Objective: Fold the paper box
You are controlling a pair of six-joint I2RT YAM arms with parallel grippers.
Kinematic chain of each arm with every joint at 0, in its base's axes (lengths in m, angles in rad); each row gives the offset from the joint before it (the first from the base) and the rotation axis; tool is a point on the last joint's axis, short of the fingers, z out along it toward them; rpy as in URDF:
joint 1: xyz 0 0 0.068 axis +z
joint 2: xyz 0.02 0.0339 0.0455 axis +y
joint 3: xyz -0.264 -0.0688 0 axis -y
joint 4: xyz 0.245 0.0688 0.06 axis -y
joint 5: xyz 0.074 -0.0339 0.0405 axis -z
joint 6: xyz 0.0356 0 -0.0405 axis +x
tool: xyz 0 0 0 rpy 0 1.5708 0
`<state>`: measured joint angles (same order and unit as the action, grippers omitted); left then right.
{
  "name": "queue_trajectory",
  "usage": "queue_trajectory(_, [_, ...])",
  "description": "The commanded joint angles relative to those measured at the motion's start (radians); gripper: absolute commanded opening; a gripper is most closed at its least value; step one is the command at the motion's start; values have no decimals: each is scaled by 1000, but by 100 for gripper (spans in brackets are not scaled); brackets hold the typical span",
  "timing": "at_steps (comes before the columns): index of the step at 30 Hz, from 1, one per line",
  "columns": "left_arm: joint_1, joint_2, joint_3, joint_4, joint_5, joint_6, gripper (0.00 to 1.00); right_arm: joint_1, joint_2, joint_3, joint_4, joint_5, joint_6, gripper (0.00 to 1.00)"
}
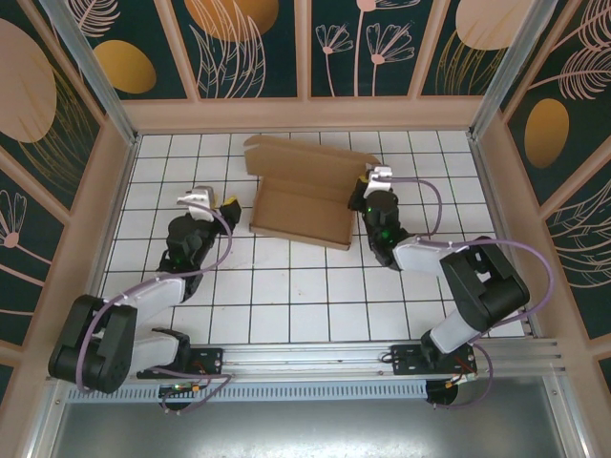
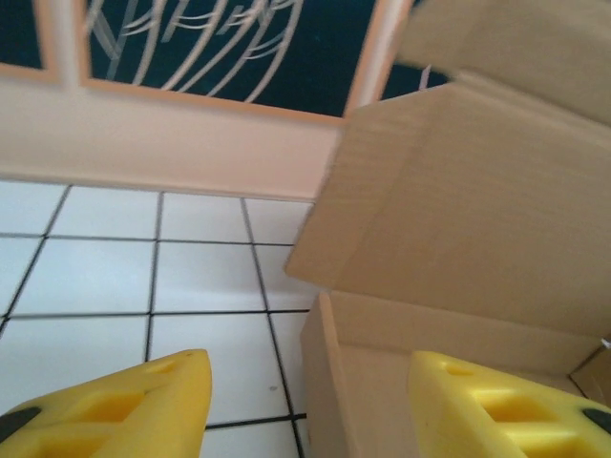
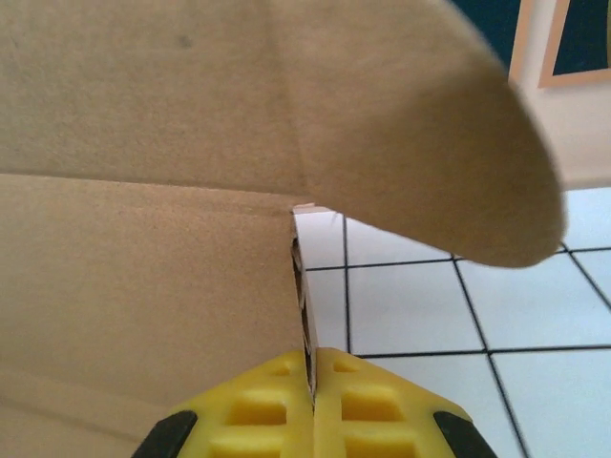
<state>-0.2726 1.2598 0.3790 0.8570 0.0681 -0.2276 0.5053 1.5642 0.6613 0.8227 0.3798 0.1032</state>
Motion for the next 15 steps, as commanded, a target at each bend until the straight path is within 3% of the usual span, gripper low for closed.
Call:
queue_trajectory(1, [22,77,100,-82,184,129,58,-61,-13,37,-38,-147,-85,0])
queue_trajectory(3, [31,150,161,-101,284,164,58,-82,-1,50,-37,-230,-137,0])
queue_trajectory(7, [41,275,264,-74,327,211,59,-136,47,102,-71,-447,-224,0])
queue_trajectory(11, [53,374,409,-164,349,259,60,-171,80,168,-163,-631,-274,0])
queue_trajectory(13, [62,382,428,-159,330,243,61,-171,91,186,-186,-640,-281,0])
queue_trajectory(15, [68,385,425,-131,210,206,62,-174,99,202,-196,-636,-261,0])
